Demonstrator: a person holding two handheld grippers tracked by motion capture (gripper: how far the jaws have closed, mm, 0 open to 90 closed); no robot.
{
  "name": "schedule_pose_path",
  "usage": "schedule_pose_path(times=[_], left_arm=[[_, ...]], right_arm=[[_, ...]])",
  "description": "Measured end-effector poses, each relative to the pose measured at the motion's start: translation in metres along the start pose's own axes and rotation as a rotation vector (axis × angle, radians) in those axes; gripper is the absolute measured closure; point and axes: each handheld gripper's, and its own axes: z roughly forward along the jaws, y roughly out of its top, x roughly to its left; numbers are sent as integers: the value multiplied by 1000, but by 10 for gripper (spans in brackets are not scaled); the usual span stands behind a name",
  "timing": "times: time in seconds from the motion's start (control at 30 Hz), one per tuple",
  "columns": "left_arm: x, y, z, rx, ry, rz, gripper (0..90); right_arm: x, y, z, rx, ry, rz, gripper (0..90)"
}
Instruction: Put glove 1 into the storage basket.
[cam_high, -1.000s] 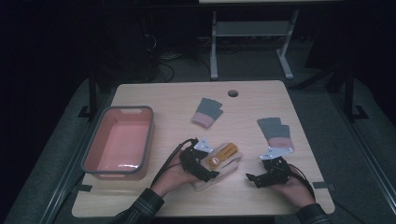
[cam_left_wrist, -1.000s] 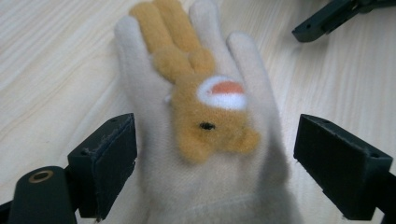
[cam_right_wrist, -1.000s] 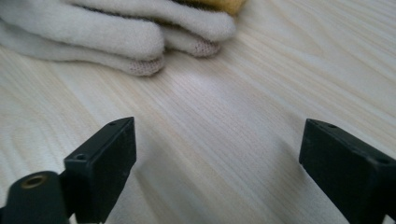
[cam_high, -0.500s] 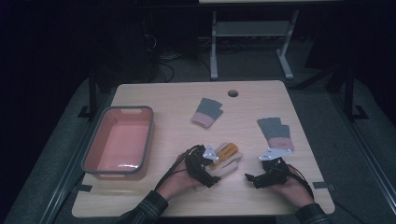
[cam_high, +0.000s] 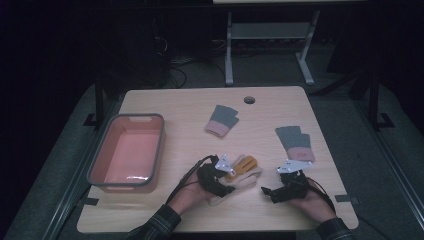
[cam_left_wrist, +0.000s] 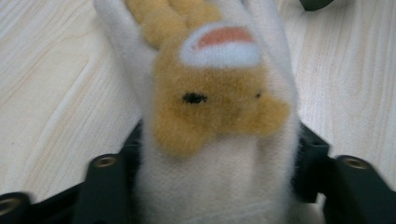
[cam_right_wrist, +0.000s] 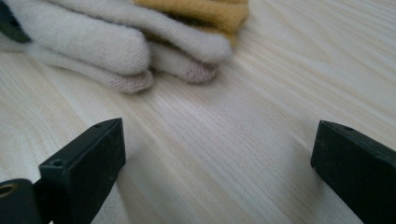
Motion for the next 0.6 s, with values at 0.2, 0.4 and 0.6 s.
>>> schedule_pose_path(times=[0.2,0.4,0.6], left_arm=[[-2,4,-2,29,-20,-8,585],[1,3,-5,-10,-38,-50,643],[3,4,-9,-19,-47,-51,668]], right_arm=[[0,0,0,-1,-2,0,29],[0,0,0,0,-3,0,29],[0,0,0,0,-2,0,29]])
